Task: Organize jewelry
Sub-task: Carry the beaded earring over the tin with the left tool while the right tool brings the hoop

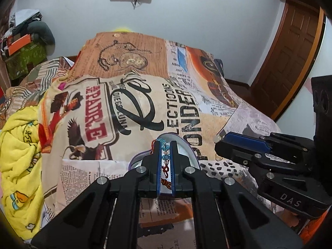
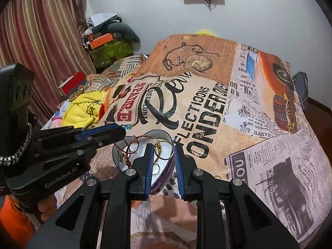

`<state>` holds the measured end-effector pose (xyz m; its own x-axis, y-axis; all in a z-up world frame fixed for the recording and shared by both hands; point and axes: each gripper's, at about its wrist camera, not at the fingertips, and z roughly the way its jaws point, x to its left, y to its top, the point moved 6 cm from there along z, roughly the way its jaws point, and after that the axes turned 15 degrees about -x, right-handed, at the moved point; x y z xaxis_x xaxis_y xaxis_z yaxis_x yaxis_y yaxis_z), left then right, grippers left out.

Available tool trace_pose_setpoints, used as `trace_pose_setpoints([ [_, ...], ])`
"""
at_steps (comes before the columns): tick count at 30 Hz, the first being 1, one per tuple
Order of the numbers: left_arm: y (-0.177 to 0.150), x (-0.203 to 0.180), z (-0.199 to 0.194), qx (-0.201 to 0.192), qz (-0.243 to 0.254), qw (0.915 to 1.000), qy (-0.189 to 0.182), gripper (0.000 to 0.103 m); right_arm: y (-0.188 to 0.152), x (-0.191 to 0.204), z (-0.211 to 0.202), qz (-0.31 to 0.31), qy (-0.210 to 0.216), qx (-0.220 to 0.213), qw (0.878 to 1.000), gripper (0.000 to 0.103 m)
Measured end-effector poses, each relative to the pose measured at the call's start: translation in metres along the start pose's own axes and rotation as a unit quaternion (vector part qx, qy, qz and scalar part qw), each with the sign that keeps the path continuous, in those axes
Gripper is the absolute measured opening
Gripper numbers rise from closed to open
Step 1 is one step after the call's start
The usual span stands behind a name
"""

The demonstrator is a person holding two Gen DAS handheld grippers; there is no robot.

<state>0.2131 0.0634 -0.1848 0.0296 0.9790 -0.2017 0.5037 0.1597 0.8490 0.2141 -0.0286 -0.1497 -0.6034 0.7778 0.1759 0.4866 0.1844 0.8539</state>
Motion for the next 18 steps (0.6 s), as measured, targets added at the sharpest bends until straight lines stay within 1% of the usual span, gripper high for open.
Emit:
trace_pose_setpoints([
  [6, -0.006, 0.007, 0.006, 0.019, 0.003, 0.9998, 0.002, 0.006, -0.003, 0.003, 0.009, 0.001, 0.005, 0.008, 1.000, 0.018],
  [12, -0.006, 0.027, -0.001, 0.015, 0.002, 0.9995, 0.026, 0.006, -0.005, 0.012, 0.021, -0.002, 0.017, 0.017, 1.000, 0.018],
  [18, -0.008, 0.044, -0.011, 0.011, -0.001, 0.9989, 0.046, 0.012, -0.010, 0.024, 0.035, -0.011, 0.027, 0.030, 0.999, 0.018],
])
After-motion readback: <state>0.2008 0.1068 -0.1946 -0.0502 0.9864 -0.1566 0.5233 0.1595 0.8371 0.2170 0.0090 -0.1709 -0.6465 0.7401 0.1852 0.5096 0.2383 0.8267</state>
